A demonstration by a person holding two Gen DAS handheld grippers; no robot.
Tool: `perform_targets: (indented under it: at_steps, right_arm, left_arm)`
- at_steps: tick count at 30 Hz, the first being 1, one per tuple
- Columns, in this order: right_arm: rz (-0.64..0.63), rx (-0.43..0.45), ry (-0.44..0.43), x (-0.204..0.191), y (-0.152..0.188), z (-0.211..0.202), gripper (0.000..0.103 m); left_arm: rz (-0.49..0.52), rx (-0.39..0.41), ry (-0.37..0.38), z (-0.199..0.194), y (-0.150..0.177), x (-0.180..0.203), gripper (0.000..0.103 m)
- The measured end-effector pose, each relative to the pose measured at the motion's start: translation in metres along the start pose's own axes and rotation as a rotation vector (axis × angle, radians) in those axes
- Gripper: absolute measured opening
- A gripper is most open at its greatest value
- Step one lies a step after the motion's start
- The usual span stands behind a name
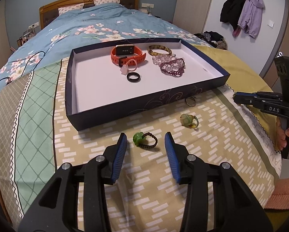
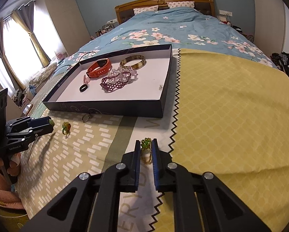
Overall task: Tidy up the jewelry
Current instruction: 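Grasp the green-stone black ring with the left tool while the right tool grasps the gold green-stone ring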
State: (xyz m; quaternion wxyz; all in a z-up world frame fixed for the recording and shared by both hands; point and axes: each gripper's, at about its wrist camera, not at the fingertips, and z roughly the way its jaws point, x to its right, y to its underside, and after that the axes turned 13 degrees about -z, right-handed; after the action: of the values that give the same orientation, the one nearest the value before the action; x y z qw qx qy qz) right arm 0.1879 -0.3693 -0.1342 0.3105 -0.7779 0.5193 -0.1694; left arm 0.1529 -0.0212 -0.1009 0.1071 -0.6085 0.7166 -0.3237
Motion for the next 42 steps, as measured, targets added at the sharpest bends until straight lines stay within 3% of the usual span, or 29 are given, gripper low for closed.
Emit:
perform_targets:
  at_steps: [3, 7, 15, 42]
  right_arm:
    - [-0.002, 0.004, -0.011, -0.002, 0.0, -0.001, 0.007]
    - [-0.003, 0.021, -0.031, -0.005, -0.001, -0.003, 0.002]
    - [0.034, 0.07, -0.116, -0.006, -0.004, -0.009, 0.001]
    - [0.018, 0.202, -0.201, -0.024, -0.044, -0.02, 0.001]
  left_arm:
    - [-0.005, -0.002, -0.008, 0.001, 0.0, -0.001, 0.037]
    - [-0.011, -0.001, -0.023, 0.001, 0.0, -0.001, 0.023]
    - [-0.024, 0.018, -0.033, -0.006, 0.002, -0.003, 0.022]
    - [-0.013, 0.132, 0.001, -0.046, -0.014, 0.01, 0.022]
